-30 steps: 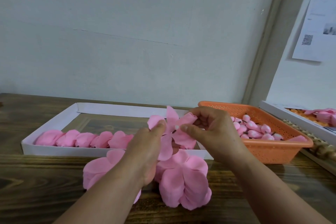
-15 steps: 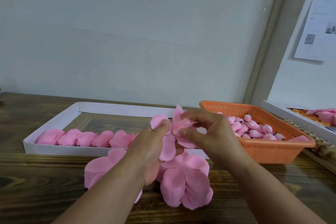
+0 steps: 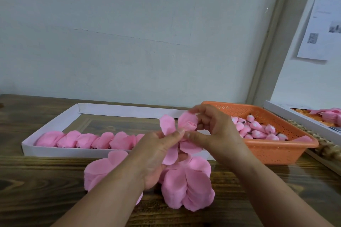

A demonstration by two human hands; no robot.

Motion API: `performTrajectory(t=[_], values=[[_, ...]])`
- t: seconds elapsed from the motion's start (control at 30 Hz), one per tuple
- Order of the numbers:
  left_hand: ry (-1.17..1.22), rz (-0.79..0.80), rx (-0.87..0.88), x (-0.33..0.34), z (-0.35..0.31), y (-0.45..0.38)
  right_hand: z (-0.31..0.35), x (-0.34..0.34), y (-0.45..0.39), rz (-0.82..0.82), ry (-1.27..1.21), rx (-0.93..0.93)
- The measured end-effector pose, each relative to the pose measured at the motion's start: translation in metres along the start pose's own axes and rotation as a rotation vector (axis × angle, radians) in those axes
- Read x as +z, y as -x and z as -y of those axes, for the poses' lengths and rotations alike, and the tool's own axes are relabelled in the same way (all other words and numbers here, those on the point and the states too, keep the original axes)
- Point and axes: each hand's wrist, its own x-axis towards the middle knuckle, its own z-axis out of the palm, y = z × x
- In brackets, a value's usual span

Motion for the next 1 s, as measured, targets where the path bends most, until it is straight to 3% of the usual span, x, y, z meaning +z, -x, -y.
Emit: performTrajectory(t=[0.17,0.3,0.43,0.63,0.83,1.0], values=[[0.062,0.033,-0.027,0.000,-0.001,0.002,-0.005,-0.004,0.001,0.086,-0.213,0.050],[0.101,0.069,-0.039,0.002,-0.001,0.000,-0.009,-0.008,0.004,0.140,-0.133,-0.006],[0.135,0.098,-0.053,0.001,0.000,0.000,-0.012,-0.007,0.004,0.071,-0.144,-0.047],[0.172,0.194,-0.092,-0.001,-0.001,0.001,-0.017,-0.018,0.004,0.305,-0.245,0.003],[0.210,0.165,-0.108,-0.002,0.000,-0.001,-0.019,-0.012,0.007,0.201,-0.295,-0.076],[0.160,0.153,-0.082,-0.001,0.001,-0.001,-0.015,-0.009,0.011,0.150,-0.090,-0.149]])
